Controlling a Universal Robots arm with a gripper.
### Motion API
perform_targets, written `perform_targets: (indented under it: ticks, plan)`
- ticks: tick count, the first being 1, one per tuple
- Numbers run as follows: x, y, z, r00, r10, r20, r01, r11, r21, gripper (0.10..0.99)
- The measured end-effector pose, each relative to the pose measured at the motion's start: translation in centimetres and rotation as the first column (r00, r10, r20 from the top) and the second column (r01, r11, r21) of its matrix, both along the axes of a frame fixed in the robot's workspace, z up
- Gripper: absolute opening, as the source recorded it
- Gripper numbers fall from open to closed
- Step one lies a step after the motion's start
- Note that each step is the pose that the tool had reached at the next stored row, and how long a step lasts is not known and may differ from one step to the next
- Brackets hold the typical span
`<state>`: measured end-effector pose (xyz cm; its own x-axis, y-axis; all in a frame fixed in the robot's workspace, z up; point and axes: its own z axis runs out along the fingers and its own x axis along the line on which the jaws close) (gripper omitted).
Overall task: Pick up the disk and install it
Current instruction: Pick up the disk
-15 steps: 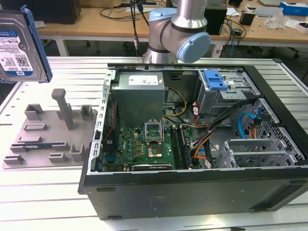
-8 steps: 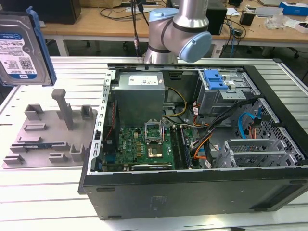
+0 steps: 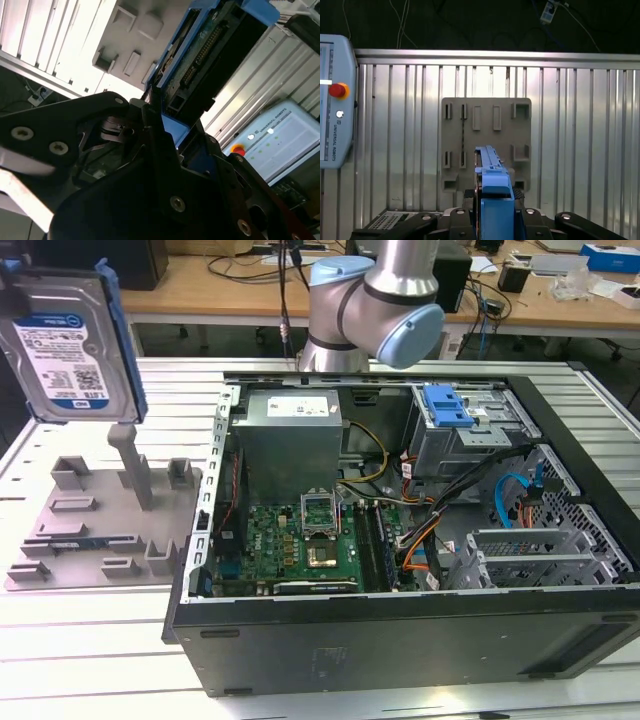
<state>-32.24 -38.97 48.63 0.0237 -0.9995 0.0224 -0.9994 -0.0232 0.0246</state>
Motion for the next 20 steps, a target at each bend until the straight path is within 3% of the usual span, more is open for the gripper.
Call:
perform_targets:
  ticks: [3,12,20]
  plan:
    - [1.06,-0.34,0.00,1.0000,0.001,0.0000,-0.001,1.0000,0.000,0.369]
    - [3.05,-1.13,0.00,1.0000,0.004,0.0001,-0.004,1.0000,0.000,0.369]
    - [6.25,-2.58,0.00,1.0000,0.004,0.0000,-0.004,1.0000,-0.003,0.369]
